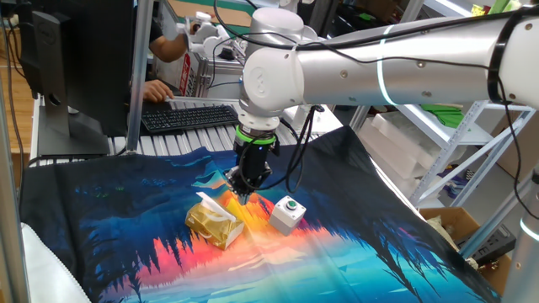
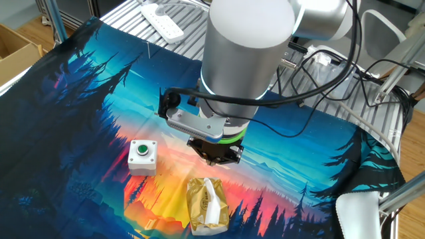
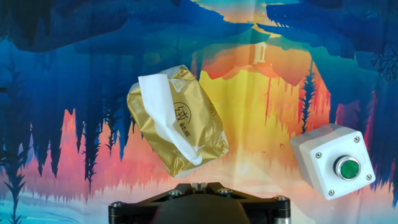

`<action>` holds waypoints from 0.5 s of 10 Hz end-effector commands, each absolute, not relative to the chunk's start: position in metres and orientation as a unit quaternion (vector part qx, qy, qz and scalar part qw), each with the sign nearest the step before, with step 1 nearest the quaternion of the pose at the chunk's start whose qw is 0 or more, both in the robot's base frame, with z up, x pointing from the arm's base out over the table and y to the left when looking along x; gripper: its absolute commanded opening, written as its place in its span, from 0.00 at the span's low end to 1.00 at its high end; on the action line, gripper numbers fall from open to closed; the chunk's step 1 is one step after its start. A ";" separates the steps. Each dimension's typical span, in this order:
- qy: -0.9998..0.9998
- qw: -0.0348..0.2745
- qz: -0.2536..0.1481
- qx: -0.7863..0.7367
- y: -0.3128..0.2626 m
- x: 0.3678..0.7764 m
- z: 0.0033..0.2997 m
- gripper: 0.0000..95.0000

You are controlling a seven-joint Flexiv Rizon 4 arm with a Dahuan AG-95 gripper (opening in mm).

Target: Pull out a napkin

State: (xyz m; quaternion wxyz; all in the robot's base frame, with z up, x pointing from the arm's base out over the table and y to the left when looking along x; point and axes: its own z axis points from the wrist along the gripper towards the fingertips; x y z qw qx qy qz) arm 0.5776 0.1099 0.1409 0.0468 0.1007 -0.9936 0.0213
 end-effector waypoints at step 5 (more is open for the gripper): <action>-0.994 0.042 0.018 0.100 0.109 0.576 0.141 0.00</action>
